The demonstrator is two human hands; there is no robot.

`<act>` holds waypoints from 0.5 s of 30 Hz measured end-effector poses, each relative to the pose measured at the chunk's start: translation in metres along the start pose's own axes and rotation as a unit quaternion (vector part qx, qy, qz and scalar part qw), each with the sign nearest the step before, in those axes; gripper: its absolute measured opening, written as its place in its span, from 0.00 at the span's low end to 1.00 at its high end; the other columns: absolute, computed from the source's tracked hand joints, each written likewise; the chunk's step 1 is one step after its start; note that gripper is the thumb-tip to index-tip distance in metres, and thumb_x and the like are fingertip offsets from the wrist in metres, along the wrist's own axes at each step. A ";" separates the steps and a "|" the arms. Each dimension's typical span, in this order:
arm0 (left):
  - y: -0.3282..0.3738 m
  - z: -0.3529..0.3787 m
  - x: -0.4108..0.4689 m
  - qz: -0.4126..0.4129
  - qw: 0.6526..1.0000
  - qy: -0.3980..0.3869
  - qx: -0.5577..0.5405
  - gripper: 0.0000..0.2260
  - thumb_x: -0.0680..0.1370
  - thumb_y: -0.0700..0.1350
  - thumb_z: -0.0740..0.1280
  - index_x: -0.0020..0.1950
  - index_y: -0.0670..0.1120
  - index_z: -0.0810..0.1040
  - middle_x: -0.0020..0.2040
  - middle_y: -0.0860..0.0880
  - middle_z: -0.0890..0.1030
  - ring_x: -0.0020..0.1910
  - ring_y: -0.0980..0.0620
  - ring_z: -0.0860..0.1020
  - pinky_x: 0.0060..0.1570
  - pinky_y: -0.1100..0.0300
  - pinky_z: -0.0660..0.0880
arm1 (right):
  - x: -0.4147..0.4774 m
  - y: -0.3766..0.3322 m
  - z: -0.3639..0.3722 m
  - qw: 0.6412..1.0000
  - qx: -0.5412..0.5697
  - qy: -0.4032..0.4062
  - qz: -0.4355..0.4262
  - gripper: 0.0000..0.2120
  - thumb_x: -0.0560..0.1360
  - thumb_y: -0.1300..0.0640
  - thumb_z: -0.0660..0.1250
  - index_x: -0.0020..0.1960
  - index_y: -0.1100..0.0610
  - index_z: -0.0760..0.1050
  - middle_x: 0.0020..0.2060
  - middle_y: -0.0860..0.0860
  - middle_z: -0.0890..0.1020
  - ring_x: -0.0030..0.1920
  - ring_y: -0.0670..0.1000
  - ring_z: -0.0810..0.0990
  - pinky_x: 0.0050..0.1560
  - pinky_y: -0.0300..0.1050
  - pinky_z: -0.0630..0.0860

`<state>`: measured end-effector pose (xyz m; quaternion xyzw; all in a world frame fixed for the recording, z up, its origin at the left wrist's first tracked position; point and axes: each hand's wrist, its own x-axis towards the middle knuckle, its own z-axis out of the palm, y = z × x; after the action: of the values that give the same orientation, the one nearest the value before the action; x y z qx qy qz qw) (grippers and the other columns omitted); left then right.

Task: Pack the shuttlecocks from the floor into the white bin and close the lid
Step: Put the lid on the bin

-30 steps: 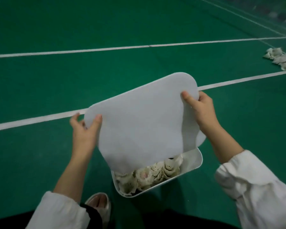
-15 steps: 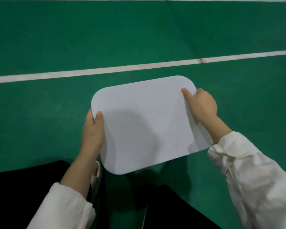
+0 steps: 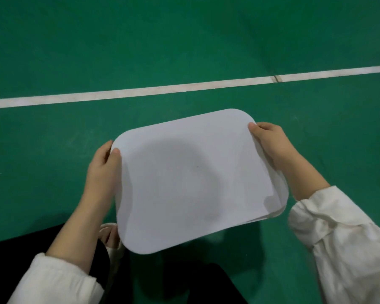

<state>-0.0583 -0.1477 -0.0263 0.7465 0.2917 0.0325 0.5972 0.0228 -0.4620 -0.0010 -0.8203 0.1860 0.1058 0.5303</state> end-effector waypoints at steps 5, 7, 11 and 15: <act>0.006 0.007 0.019 -0.025 1.000 -0.007 -0.014 0.11 0.79 0.49 0.58 0.58 0.49 0.75 0.58 0.49 0.77 0.55 0.50 0.74 0.57 0.52 0.71 | 0.006 0.003 0.002 0.999 0.031 -0.012 0.003 0.16 0.78 0.50 0.62 0.50 0.64 0.77 0.39 0.53 0.82 0.36 0.52 0.79 0.39 0.42 0.76; 0.006 0.007 0.022 -0.026 1.000 -0.012 -0.004 0.10 0.80 0.49 0.58 0.57 0.50 0.76 0.56 0.50 0.78 0.54 0.50 0.75 0.55 0.54 0.71 | 0.010 0.005 0.000 0.998 0.050 -0.023 0.017 0.12 0.77 0.50 0.63 0.45 0.57 0.79 0.34 0.49 0.84 0.32 0.49 0.81 0.39 0.41 0.76; 0.007 0.008 0.024 -0.062 0.997 -0.032 -0.031 0.07 0.80 0.49 0.58 0.53 0.50 0.74 0.51 0.50 0.79 0.51 0.49 0.77 0.54 0.55 0.72 | 0.009 0.007 -0.003 0.995 0.080 -0.052 0.018 0.11 0.78 0.52 0.62 0.42 0.55 0.79 0.29 0.44 0.84 0.29 0.44 0.82 0.30 0.34 0.77; 0.007 0.010 0.028 -0.044 0.998 -0.039 0.007 0.09 0.80 0.49 0.57 0.54 0.49 0.75 0.54 0.47 0.79 0.52 0.48 0.76 0.56 0.51 0.71 | 0.003 0.017 -0.006 0.994 0.096 -0.057 0.004 0.11 0.79 0.52 0.60 0.43 0.52 0.79 0.32 0.42 0.85 0.32 0.42 0.83 0.29 0.32 0.76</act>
<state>-0.0288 -0.1440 -0.0307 0.7377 0.3009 -0.0251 0.6038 0.0184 -0.4746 -0.0136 -0.7577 0.1684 0.1363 0.6155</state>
